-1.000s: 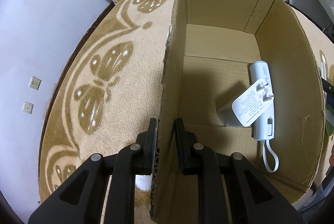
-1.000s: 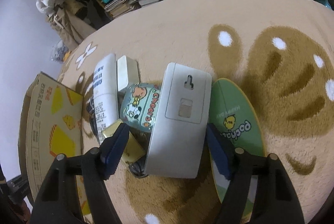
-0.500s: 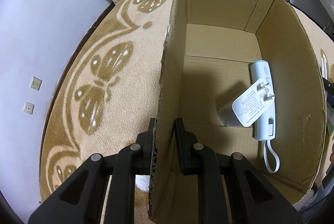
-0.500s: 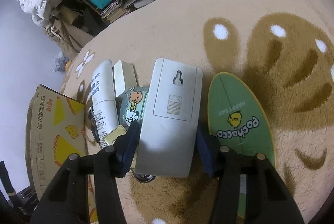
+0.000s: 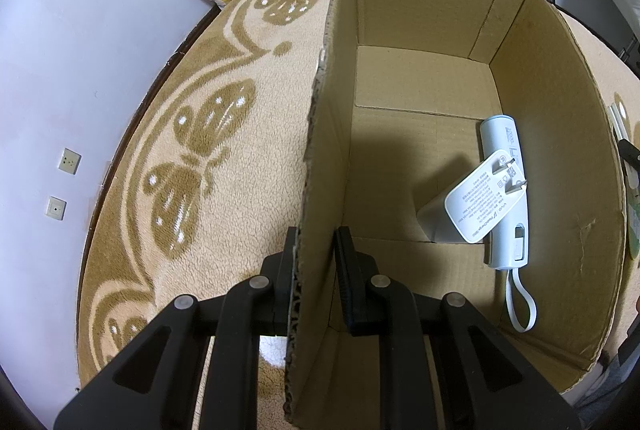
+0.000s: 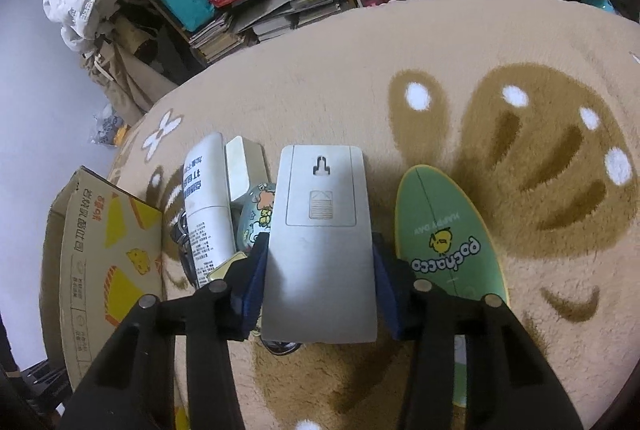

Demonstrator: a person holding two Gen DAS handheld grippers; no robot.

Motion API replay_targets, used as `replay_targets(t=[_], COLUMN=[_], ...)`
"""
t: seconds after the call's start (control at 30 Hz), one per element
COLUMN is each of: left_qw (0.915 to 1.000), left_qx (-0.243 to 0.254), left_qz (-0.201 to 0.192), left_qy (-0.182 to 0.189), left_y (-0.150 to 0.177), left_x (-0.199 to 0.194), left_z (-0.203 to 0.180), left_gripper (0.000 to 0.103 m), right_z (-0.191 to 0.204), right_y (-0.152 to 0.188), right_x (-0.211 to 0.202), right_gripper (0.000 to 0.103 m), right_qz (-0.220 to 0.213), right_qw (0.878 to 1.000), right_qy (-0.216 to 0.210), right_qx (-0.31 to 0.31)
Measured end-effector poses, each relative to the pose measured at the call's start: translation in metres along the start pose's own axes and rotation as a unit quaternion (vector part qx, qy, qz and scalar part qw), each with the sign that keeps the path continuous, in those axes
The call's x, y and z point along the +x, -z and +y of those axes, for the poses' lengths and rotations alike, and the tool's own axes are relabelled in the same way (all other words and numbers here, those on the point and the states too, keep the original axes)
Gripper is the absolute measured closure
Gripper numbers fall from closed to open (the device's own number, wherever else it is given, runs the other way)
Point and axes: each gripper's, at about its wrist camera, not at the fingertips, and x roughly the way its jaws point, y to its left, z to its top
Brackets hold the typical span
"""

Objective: Organize rigid objects
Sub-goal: 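Reach the right tool to the white rectangular device and grasp it, then carry the white device toward the box with the right tool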

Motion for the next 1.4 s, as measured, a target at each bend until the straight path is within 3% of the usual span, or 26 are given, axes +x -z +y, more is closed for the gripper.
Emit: replay_targets(t=[0.23, 0.6, 1.4], left_qw=[1.0, 1.0, 1.0], left_qx=[0.002, 0.003, -0.005], left_qz=[-0.001, -0.001, 0.002], left_qy=[-0.002, -0.003, 0.003], left_y=[-0.001, 0.001, 0.0], left_x=[0.0, 0.0, 0.001], left_z=[0.0, -0.003, 0.003], left_gripper=[0.086, 0.086, 0.086], right_z=[0.001, 0.017, 0.136], right_y=[0.0, -0.006, 0.01], right_x=[-0.004, -0.034, -0.064], right_gripper=[0.052, 0.052, 0.052], right_qz=[-0.009, -0.048, -0.067], right_qw=[1.0, 0.999, 0.981], right_qy=[0.013, -0.011, -0.119], right_qx=[-0.002, -0.014, -0.135])
